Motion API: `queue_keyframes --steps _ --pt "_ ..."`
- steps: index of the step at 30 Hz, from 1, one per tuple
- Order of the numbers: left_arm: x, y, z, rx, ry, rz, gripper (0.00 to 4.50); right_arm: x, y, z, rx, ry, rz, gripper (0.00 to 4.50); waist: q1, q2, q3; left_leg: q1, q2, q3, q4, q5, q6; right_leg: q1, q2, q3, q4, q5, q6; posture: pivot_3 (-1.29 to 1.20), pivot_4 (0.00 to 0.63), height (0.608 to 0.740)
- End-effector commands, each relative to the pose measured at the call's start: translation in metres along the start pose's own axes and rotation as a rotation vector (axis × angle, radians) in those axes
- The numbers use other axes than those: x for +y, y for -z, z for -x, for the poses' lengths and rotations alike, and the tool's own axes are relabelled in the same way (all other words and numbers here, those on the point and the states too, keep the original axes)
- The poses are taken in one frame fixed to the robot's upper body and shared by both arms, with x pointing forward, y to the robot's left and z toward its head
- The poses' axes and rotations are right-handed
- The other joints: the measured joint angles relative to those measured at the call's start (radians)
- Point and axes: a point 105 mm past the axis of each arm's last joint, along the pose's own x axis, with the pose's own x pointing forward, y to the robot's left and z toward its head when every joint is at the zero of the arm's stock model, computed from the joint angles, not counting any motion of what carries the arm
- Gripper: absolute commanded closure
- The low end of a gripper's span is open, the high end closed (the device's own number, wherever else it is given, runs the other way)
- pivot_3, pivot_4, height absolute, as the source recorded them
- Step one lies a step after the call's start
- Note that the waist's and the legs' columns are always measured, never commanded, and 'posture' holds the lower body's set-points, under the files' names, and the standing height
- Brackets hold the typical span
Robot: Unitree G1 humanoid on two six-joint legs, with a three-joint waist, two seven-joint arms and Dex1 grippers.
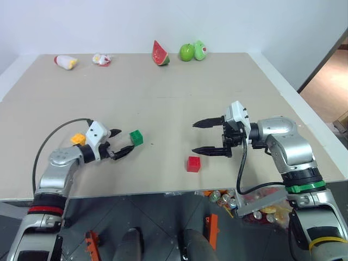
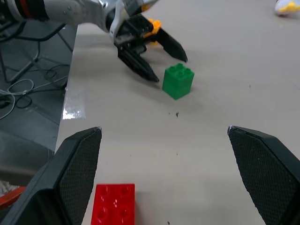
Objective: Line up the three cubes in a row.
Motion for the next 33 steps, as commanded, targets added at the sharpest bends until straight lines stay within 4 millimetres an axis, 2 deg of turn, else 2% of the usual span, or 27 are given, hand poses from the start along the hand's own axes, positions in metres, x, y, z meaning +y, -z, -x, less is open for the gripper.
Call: queue_keyframes --steps 1,11,12,20,25,28,33 --pt "-0.001 -0.010 -0.009 -0.032 0.039 -0.037 0.00 -0.002 -0.014 0.011 -0.025 0.042 0.039 0.02 0.001 0.000 0.000 0.000 0.000 0.000 0.000 0.000 0.000 0.000 0.000 0.000 0.000 0.000 0.000 0.00 0.150 0.740" --pt "-0.003 -0.012 -0.025 -0.046 0.072 -0.032 0.00 -0.003 -0.013 0.012 -0.020 0.074 0.037 0.02 0.000 0.000 0.000 0.000 0.000 -0.001 0.000 0.000 0.000 0.000 0.001 0.000 0.000 0.002 0.004 0.00 0.150 0.740" --pt "-0.003 -0.012 -0.026 -0.051 0.076 -0.028 0.54 -0.004 -0.013 0.013 -0.020 0.079 0.036 0.00 0.000 0.000 0.000 0.000 0.000 -0.001 0.000 0.000 0.000 0.000 0.001 0.000 0.000 0.002 0.004 0.00 0.150 0.740" --pt "-0.012 -0.012 -0.026 -0.039 0.119 -0.063 3.15 -0.006 -0.011 0.011 -0.023 0.094 0.035 0.00 0.000 0.000 0.000 0.000 0.000 -0.001 0.000 0.000 0.000 0.000 0.001 0.000 0.000 0.003 0.005 0.00 0.150 0.740" --pt "-0.036 -0.012 -0.020 0.011 0.266 -0.178 3.18 -0.009 -0.009 0.014 -0.023 0.118 0.020 0.00 -0.001 0.000 0.000 0.000 0.000 0.000 0.000 0.000 0.000 0.000 0.001 0.001 0.000 0.002 0.005 0.00 0.150 0.740" --pt "-0.071 -0.018 -0.013 0.014 0.447 -0.245 3.18 -0.012 -0.007 0.031 -0.051 0.187 -0.036 0.00 0.000 0.000 0.000 0.000 0.000 -0.001 0.000 0.000 0.000 0.000 0.000 0.001 0.000 0.001 0.004 0.00 0.150 0.740" --pt "-0.098 -0.028 -0.021 -0.022 0.549 -0.260 3.18 -0.011 0.007 0.046 -0.030 0.262 -0.083 0.00 0.003 0.000 0.000 -0.001 -0.001 -0.001 0.000 0.000 0.000 0.001 -0.001 0.000 0.000 -0.002 0.001 0.00 0.150 0.740"
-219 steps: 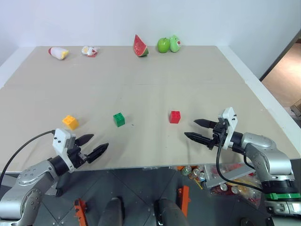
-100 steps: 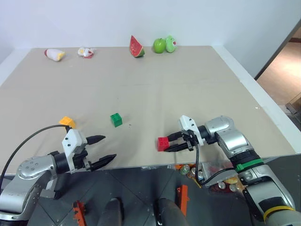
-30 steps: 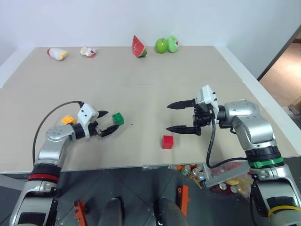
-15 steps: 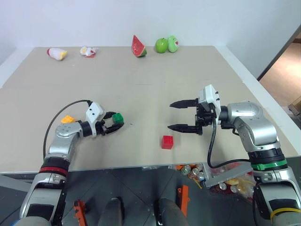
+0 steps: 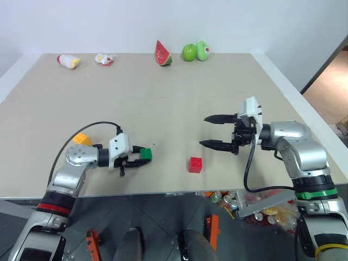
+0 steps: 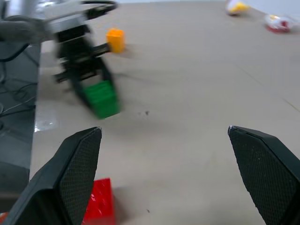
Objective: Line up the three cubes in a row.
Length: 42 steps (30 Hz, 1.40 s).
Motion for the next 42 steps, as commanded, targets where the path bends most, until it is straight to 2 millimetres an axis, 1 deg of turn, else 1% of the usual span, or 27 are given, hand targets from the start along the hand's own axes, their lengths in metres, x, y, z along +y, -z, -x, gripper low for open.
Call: queue_keyframes --steps 1,5,9,11,14,18,23,28,36,42 --pt "-0.007 -0.021 -0.016 -0.063 0.064 -0.039 3.18 -0.003 -0.005 0.012 -0.010 0.053 0.017 0.00 -0.002 0.000 0.000 0.000 0.000 0.000 0.001 0.000 0.000 0.000 0.000 0.000 0.000 0.000 0.001 0.00 0.150 0.740" --pt "-0.008 -0.027 -0.032 -0.092 0.105 -0.037 3.18 0.001 -0.003 0.014 -0.009 0.060 0.013 0.00 -0.003 0.000 0.000 0.000 0.000 0.000 0.002 0.000 0.001 0.000 0.001 0.000 0.000 0.002 0.000 0.00 0.150 0.740" --pt "-0.006 -0.026 -0.046 -0.104 0.136 -0.024 3.18 0.003 -0.004 0.016 -0.010 0.076 0.011 0.00 -0.005 0.000 0.000 0.002 0.000 -0.001 0.004 0.001 0.001 0.000 0.002 0.002 0.000 0.004 0.001 0.00 0.150 0.740" --pt "-0.003 -0.025 -0.049 -0.105 0.134 -0.020 3.18 0.004 -0.004 0.017 -0.006 0.080 0.007 0.00 -0.005 0.001 0.000 0.001 0.000 -0.001 0.004 0.001 0.001 0.000 0.002 0.002 0.000 0.005 0.001 0.00 0.150 0.740" --pt "0.002 -0.022 -0.048 -0.102 0.122 -0.018 3.18 0.009 0.000 0.022 0.010 0.073 -0.007 0.00 -0.005 0.001 0.000 0.001 0.000 -0.001 0.004 0.001 0.001 0.000 0.002 0.002 0.000 0.004 0.001 0.00 0.150 0.740" --pt "0.008 -0.014 -0.041 -0.089 0.095 -0.003 3.18 0.020 0.007 0.031 0.048 0.038 -0.026 0.00 -0.004 0.001 0.000 0.000 0.000 -0.001 0.004 0.001 0.001 0.000 0.002 0.003 0.000 0.004 0.002 0.00 0.150 0.740" --pt "0.011 -0.013 -0.036 -0.095 0.077 0.019 3.18 0.027 0.014 0.039 0.082 0.006 -0.040 0.00 -0.006 0.001 0.000 0.001 0.000 -0.001 0.005 0.001 0.001 0.001 0.002 0.003 0.000 0.004 0.002 0.00 0.150 0.740" --pt "0.010 -0.015 -0.036 -0.105 0.081 0.028 3.18 0.035 0.018 0.035 0.111 -0.064 -0.037 0.00 -0.006 0.001 0.000 0.001 0.000 -0.001 0.005 0.001 0.001 0.000 0.002 0.003 0.000 0.006 0.001 0.00 0.150 0.740" --pt "0.007 -0.018 -0.036 -0.121 0.088 0.068 3.18 0.029 0.018 0.026 0.099 -0.066 -0.032 0.00 -0.005 0.001 0.000 0.001 0.000 -0.001 0.006 0.001 0.001 0.000 0.002 0.003 0.000 0.005 0.001 0.00 0.150 0.740" --pt "0.003 -0.015 -0.034 -0.104 0.100 0.072 3.18 0.027 0.019 0.023 0.097 -0.069 -0.030 0.00 -0.005 0.001 0.000 0.001 0.000 -0.001 0.006 0.001 0.001 0.000 0.002 0.003 0.000 0.005 0.002 0.00 0.150 0.740"
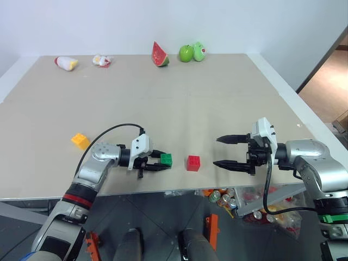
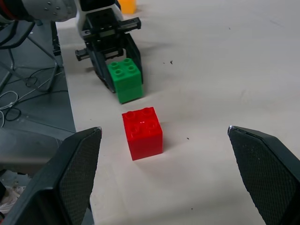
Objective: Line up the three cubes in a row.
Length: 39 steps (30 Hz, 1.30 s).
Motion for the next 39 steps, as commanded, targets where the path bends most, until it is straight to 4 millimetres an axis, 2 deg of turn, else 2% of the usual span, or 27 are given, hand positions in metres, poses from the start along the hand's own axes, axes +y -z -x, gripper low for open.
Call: queue_keyframes --steps 1,11,13,18,22,25,27,32,34,39 --pt "0.002 -0.010 0.006 -0.020 -0.007 -0.032 3.18 -0.003 -0.010 0.000 -0.020 -0.001 0.043 0.00 0.000 0.000 0.000 0.000 0.000 0.000 0.000 0.000 0.000 0.000 0.000 0.000 0.000 0.000 0.000 0.00 0.150 0.740" --pt "-0.001 -0.004 0.006 -0.005 -0.003 -0.017 3.18 -0.006 -0.009 0.001 -0.018 0.014 0.045 0.00 0.000 0.000 0.000 0.000 0.000 0.000 0.000 0.000 0.000 0.000 0.000 0.000 0.000 0.000 0.000 0.00 0.150 0.740" --pt "-0.002 -0.001 0.006 -0.002 0.001 0.006 2.11 -0.006 -0.008 0.001 -0.017 0.016 0.046 0.00 0.000 0.000 0.000 0.000 0.000 0.000 0.000 0.000 0.000 0.000 0.000 0.000 0.000 0.000 0.000 0.00 0.150 0.740" --pt "0.006 0.000 0.012 0.003 -0.082 -0.012 0.46 -0.007 -0.008 0.002 -0.013 0.023 0.047 0.00 0.001 0.000 0.000 0.000 0.000 0.000 0.000 0.000 0.000 0.000 0.000 0.000 0.000 0.000 0.000 0.00 0.150 0.740" --pt "0.007 -0.002 0.036 0.007 -0.149 0.002 0.46 -0.008 -0.008 0.004 -0.008 0.022 0.051 0.00 -0.003 0.000 0.000 0.000 0.000 0.000 0.000 0.000 0.000 0.000 0.000 0.000 0.000 0.000 0.000 0.00 0.150 0.740" --pt "0.002 0.007 0.070 0.063 -0.210 0.024 0.46 -0.009 -0.010 0.006 -0.006 0.019 0.057 0.00 -0.007 0.000 0.000 0.000 0.001 0.000 -0.001 0.000 0.000 -0.001 0.001 0.000 0.000 -0.001 -0.001 0.00 0.150 0.740" --pt "-0.008 0.011 0.095 0.107 -0.242 0.047 0.46 -0.011 -0.013 0.006 -0.007 0.009 0.067 0.00 -0.013 0.000 0.000 0.001 0.001 0.000 -0.002 0.000 0.000 -0.001 0.001 0.000 0.000 -0.001 -0.002 0.00 0.150 0.740" --pt "-0.044 0.004 0.126 0.138 -0.257 0.138 0.46 -0.012 -0.022 -0.002 -0.023 -0.044 0.102 0.00 -0.020 0.000 0.000 0.001 0.002 0.002 -0.004 0.000 -0.001 -0.002 -0.003 -0.001 0.000 -0.002 -0.002 0.00 0.150 0.740" --pt "-0.047 -0.001 0.132 0.125 -0.351 0.137 0.46 -0.014 -0.029 -0.014 -0.042 -0.070 0.134 0.00 -0.020 0.000 0.000 0.001 0.002 0.004 -0.004 -0.001 -0.001 -0.002 -0.005 -0.002 -0.001 -0.002 -0.002 0.00 0.150 0.740" --pt "-0.026 -0.017 0.158 -0.053 -0.741 0.191 0.46 -0.009 -0.056 -0.058 -0.158 -0.143 0.182 0.00 -0.018 0.000 0.000 0.001 0.004 0.006 -0.004 -0.001 -0.001 -0.002 -0.005 -0.005 -0.001 -0.001 -0.004 0.00 0.150 0.740"
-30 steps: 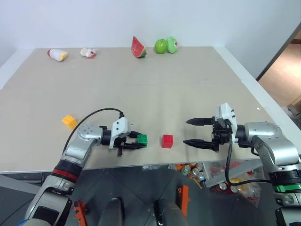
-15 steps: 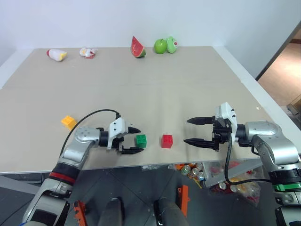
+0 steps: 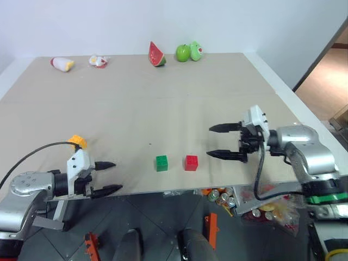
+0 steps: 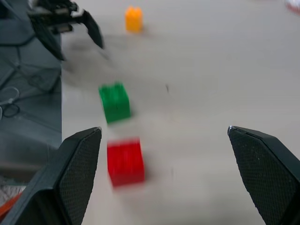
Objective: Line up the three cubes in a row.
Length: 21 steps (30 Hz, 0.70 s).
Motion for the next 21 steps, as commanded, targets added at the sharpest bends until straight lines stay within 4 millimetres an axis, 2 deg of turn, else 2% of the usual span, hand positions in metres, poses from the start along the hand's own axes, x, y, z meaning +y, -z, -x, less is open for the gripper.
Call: queue_keyframes --steps 1,4,8,13,17,21 --pt "0.022 -0.020 0.016 -0.134 -0.262 0.031 0.46 -0.001 -0.018 -0.024 -0.057 -0.029 0.060 0.00 0.000 0.000 0.000 0.000 0.000 0.000 0.000 0.000 0.000 0.000 0.000 -0.001 0.000 0.000 0.000 0.00 0.150 0.740" --pt "0.033 -0.009 0.034 -0.183 -0.444 0.091 0.46 0.003 -0.019 -0.042 -0.067 -0.063 0.079 0.00 0.000 -0.001 -0.001 0.000 0.002 0.001 0.000 0.000 0.000 0.000 0.001 -0.001 0.000 0.000 0.000 0.00 0.150 0.740" --pt "0.042 0.024 0.060 -0.136 -0.603 0.157 0.46 0.008 -0.018 -0.059 -0.078 -0.117 0.089 0.00 0.000 -0.002 -0.001 -0.001 0.002 0.002 -0.001 0.000 0.000 0.000 0.001 -0.001 0.000 -0.002 0.000 0.00 0.150 0.740" --pt "0.043 0.034 0.078 -0.115 -0.668 0.167 0.46 0.007 -0.021 -0.064 -0.093 -0.126 0.097 0.00 0.003 -0.003 -0.002 0.000 0.003 0.005 -0.002 -0.001 -0.001 -0.001 0.000 -0.001 0.000 -0.002 -0.002 0.00 0.150 0.740" --pt "0.061 0.043 0.089 -0.109 -0.744 0.189 0.46 0.009 -0.021 -0.067 -0.098 -0.128 0.100 0.00 0.003 -0.003 -0.002 0.000 0.004 0.005 -0.002 -0.001 -0.002 -0.001 0.000 -0.002 0.000 -0.001 -0.003 0.00 0.150 0.740" --pt "0.080 0.045 0.086 -0.094 -0.735 0.182 0.46 0.010 -0.022 -0.068 -0.104 -0.121 0.102 0.00 0.003 -0.004 -0.002 0.000 0.005 0.005 -0.002 -0.001 -0.002 -0.001 0.001 -0.004 0.000 -0.001 -0.004 0.00 0.150 0.740"
